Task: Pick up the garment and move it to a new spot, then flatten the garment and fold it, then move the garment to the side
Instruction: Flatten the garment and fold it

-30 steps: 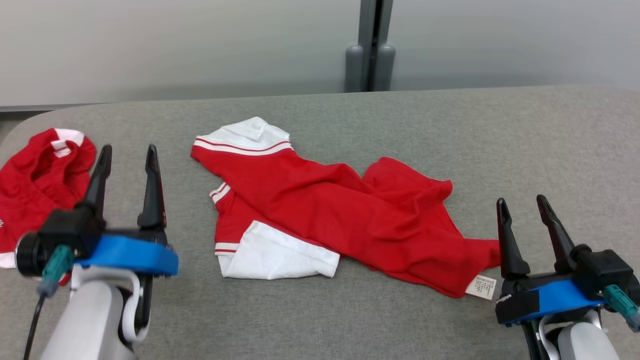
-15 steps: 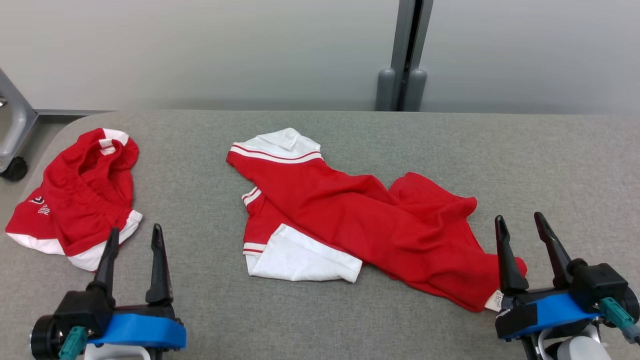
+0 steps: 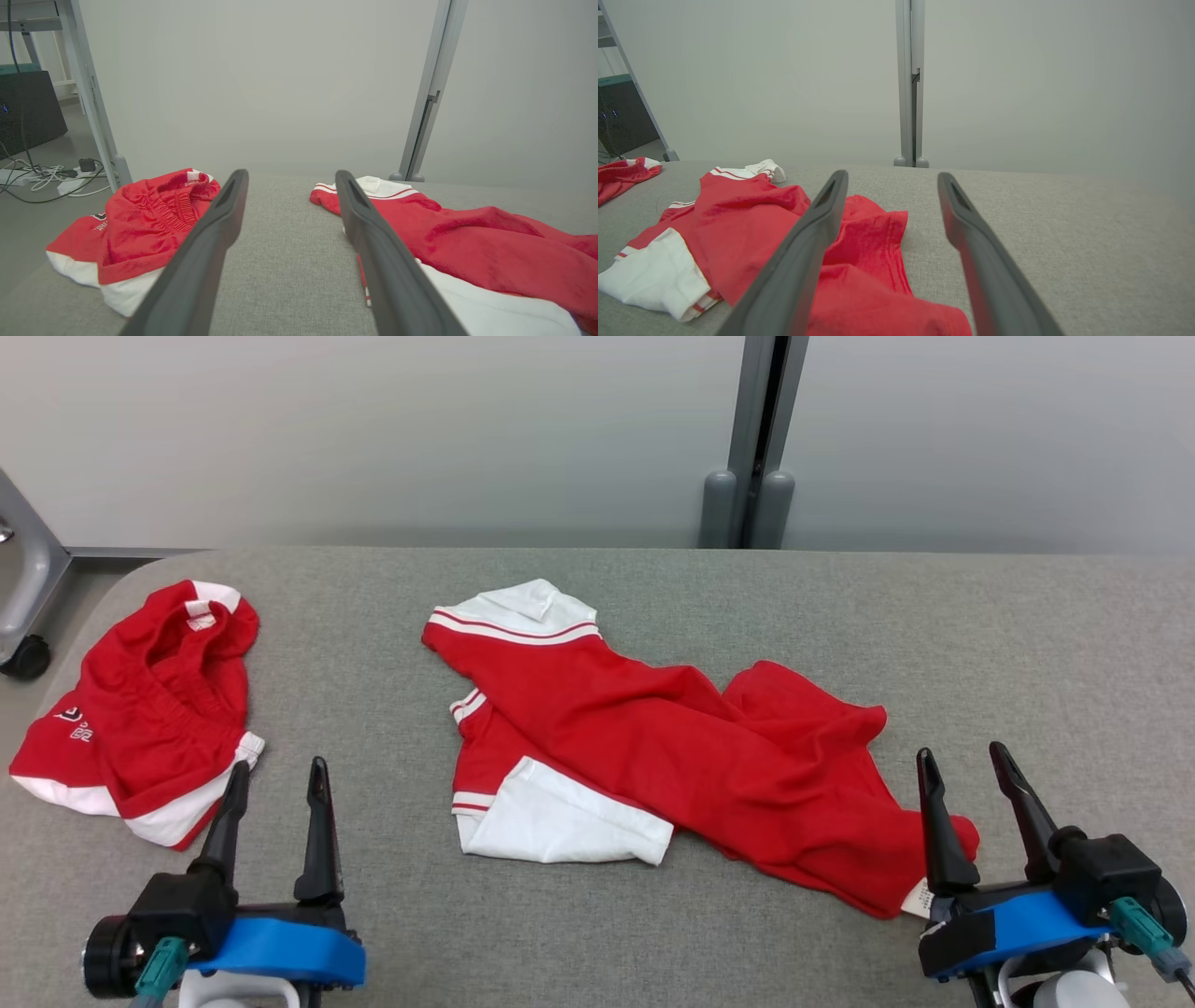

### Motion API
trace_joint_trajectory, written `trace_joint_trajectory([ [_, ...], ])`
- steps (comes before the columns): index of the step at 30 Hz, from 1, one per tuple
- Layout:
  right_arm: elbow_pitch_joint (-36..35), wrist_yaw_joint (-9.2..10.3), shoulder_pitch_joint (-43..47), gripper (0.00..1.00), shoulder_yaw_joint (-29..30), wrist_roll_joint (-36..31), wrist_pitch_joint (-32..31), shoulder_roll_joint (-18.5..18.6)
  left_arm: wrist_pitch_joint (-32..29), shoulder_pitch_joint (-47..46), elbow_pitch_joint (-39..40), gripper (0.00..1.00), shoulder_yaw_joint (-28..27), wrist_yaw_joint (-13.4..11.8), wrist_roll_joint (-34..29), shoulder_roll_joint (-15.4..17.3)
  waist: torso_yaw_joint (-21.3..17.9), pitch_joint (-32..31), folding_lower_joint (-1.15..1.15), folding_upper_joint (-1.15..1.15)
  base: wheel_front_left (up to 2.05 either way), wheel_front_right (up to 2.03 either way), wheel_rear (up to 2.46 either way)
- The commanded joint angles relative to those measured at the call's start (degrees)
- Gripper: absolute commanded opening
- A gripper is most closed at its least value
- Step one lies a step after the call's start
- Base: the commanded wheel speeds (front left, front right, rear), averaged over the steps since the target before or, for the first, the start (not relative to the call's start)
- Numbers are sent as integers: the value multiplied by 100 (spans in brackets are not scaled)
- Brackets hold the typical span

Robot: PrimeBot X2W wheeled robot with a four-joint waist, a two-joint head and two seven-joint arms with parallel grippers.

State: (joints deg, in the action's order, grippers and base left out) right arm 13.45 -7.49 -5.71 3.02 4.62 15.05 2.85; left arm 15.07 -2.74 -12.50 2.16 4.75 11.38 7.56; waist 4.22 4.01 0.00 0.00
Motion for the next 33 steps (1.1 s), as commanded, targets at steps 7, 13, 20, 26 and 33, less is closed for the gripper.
trace_joint_trajectory([
  [7, -48, -1, -114, 100, -46, -59, 19, 8, 13, -734, -533, 100, 366, 216, 21, 50, -163, 165, 0, 0, 0, 0, 0],
  [13, -82, -1, -208, 100, -69, -77, 19, 6, -8, -1388, -1148, 100, 884, 277, 126, 168, -362, 359, 0, 0, 0, 0, 0],
  [20, -125, -1, -306, 100, -92, -89, 20, 6, -16, -1971, -1967, 100, 1676, 272, 493, 402, -577, 612, 0, 0, 0, 0, 0],
  [26, -157, -1, -364, 100, -77, -107, 19, 7, -17, -2212, -2698, 100, 2284, 274, 866, 528, -715, 743, 0, 0, 0, 0, 0],
  [33, -167, -1, -440, 100, -111, -130, 20, 7, 5, -2398, -3416, 100, 2820, 274, 1238, 574, -823, 808, 0, 0, 0, 0, 0],
])
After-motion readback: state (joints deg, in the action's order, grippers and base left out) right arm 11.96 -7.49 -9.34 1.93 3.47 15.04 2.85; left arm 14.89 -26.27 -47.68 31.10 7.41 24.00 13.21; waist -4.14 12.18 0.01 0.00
